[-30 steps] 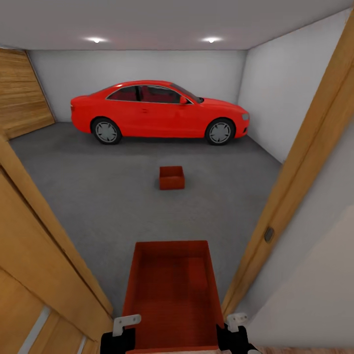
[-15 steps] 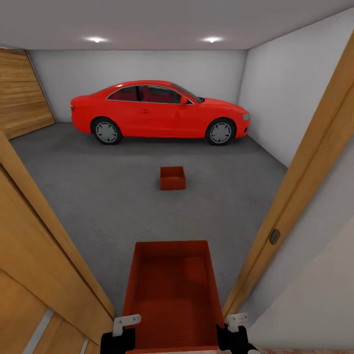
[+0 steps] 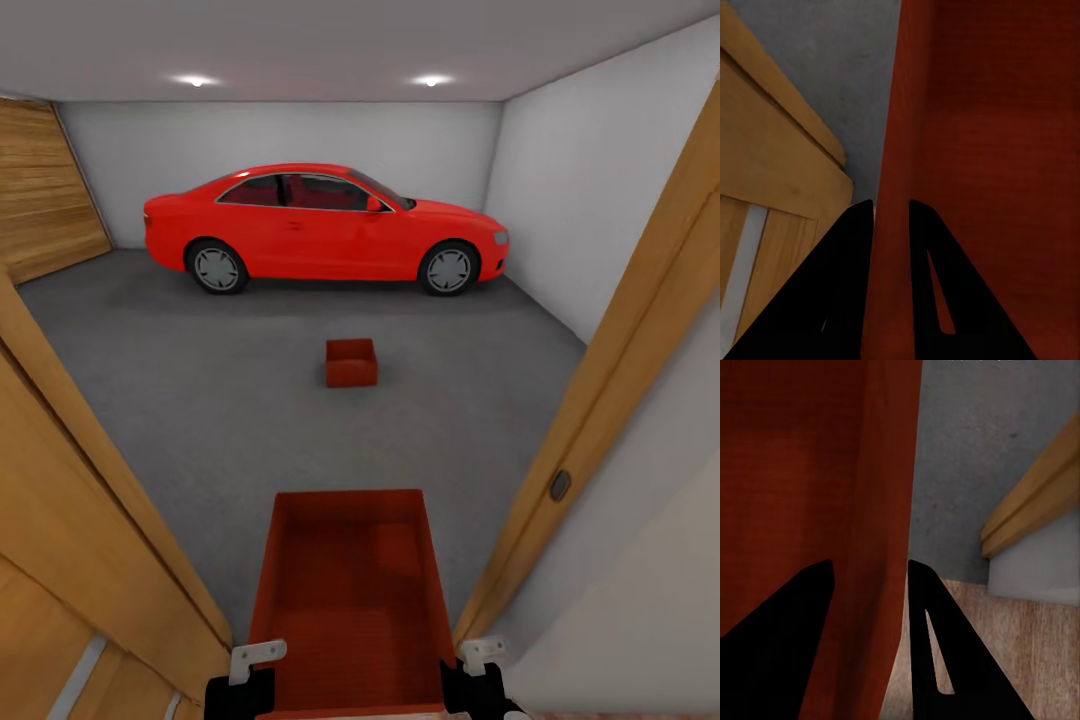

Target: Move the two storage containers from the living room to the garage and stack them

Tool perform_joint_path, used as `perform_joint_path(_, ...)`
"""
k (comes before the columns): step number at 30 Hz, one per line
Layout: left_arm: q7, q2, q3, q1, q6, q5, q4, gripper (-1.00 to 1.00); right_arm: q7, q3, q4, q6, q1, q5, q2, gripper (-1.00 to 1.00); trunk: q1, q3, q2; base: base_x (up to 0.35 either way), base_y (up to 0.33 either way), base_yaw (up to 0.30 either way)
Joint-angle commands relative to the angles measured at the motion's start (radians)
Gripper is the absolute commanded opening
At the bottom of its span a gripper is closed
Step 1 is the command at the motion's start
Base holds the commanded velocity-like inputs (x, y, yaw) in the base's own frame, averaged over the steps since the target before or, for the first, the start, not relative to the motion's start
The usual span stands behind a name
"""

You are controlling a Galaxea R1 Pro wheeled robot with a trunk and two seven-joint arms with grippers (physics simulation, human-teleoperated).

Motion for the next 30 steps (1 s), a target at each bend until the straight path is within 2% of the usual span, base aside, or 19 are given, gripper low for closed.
perform_joint_path(1, 0.01, -0.001, -0.008, 0.0, 0.008, 0.001, 0.034, -1.0, 0.014, -0.011, -0.003, -0.032, -0.001, 0.005, 0.017, -1.0, 0.001, -0.002, -0.002, 0.218, 0.0, 0.0)
perform_joint_path(14, 0.01, -0.001, -0.008, 0.0, 0.008, 0.001, 0.034, -1.0, 0.014, -0.011, -0.003, -0.032, -0.001, 0.006, 0.017, -1.0, 0.001, -0.002, -0.002, 0.3, 0.0, 0.0)
perform_joint_path(22, 0.01, -0.001, -0.008, 0.0, 0.008, 0.001, 0.034, -1.0, 0.014, -0.011, -0.003, -0.032, -0.001, 0.007, 0.017, -1.0, 0.001, -0.002, -0.002, 0.043, 0.0, 0.0)
perform_joint_path(30, 0.01, -0.001, -0.008, 0.0, 0.007, 0.001, 0.034, -1.0, 0.014, -0.011, -0.004, -0.032, -0.001, 0.007, 0.017, -1.0, 0.001, -0.002, -0.002, 0.21, 0.053, 0.0)
